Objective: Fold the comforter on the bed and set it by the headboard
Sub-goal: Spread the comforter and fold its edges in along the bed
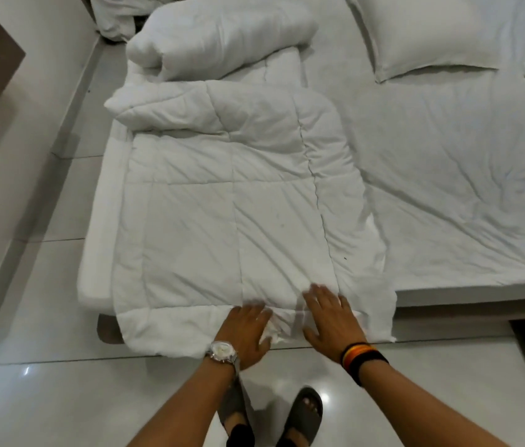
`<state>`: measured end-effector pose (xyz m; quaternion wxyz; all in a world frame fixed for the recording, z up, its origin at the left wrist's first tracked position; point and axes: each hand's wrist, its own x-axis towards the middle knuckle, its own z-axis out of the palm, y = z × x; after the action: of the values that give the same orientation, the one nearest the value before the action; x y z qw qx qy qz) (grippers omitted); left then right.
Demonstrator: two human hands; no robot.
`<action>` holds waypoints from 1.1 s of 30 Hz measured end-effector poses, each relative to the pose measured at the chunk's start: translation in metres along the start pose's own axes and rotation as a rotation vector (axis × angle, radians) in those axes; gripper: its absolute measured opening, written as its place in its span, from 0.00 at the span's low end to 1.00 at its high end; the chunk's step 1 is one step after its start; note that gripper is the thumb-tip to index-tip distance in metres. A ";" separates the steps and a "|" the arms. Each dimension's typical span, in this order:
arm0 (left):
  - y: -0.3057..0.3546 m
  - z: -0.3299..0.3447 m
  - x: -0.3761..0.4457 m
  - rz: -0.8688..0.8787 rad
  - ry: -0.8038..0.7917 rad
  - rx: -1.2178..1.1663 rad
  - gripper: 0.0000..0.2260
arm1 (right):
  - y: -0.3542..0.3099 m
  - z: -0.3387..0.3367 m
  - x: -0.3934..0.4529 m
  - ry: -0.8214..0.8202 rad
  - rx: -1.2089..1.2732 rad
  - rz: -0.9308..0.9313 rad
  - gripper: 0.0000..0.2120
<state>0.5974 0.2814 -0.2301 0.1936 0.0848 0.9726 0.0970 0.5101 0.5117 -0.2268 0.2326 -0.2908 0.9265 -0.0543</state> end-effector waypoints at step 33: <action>-0.296 -0.005 -0.112 -0.869 0.475 -1.152 0.13 | -0.297 0.058 0.181 0.027 -0.110 -0.348 0.50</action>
<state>0.6596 -0.0281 -0.2510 0.0136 -0.4435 0.7297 0.5202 0.5581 0.1666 -0.2808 0.1910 -0.4581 0.8669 -0.0466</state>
